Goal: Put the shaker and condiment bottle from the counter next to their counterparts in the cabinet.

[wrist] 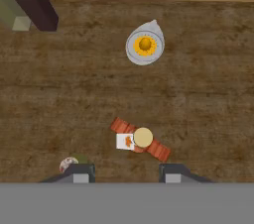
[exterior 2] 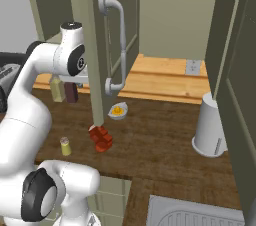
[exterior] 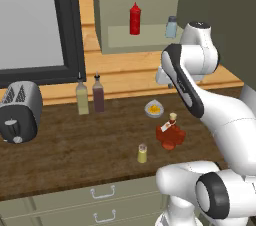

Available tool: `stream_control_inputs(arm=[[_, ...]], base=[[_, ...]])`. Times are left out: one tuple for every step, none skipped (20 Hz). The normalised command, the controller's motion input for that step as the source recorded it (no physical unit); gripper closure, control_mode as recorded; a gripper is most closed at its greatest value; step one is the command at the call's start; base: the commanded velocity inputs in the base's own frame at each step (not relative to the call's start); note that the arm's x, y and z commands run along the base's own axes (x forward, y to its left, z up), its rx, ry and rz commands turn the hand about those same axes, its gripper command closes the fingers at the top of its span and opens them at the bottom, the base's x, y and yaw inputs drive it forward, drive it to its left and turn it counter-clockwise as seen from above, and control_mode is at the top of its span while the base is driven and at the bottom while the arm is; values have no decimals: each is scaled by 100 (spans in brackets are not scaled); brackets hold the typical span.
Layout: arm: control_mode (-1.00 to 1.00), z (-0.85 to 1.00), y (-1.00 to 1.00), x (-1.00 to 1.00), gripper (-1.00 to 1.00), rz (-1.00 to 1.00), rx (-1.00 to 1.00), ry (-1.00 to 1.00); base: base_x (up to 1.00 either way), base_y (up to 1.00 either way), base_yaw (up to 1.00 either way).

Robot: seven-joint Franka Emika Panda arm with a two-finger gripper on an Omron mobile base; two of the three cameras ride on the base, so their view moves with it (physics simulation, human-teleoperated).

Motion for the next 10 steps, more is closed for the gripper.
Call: stream_control_inputs(arm=[[-100, 0, 0, 0, -100, 0, 0, 0], [-100, -4, 0, -1, -100, 0, 0, 0], [-100, -12, 0, -1, -100, 0, 0, 0], [-100, -14, 20, -11, -100, 0, 0, 0], [-100, -18, 24, -22, -100, 0, -2, -4], [-100, 0, 36, -27, -100, -9, -9, -17], [-100, 0, 33, -30, -100, -13, -7, -23], [-100, 0, 37, -32, -100, -15, -7, -25], [-100, 0, 39, -23, -100, -21, -9, -24], [-100, 0, 41, -21, -100, -25, -11, -25]], base=[[0, 0, 0], [0, 0, 0], [0, 0, 0], [0, 0, 0], [0, 0, 0], [0, 0, 0], [0, 0, 0], [0, 0, 0], [0, 0, 0], [0, 0, 0]])
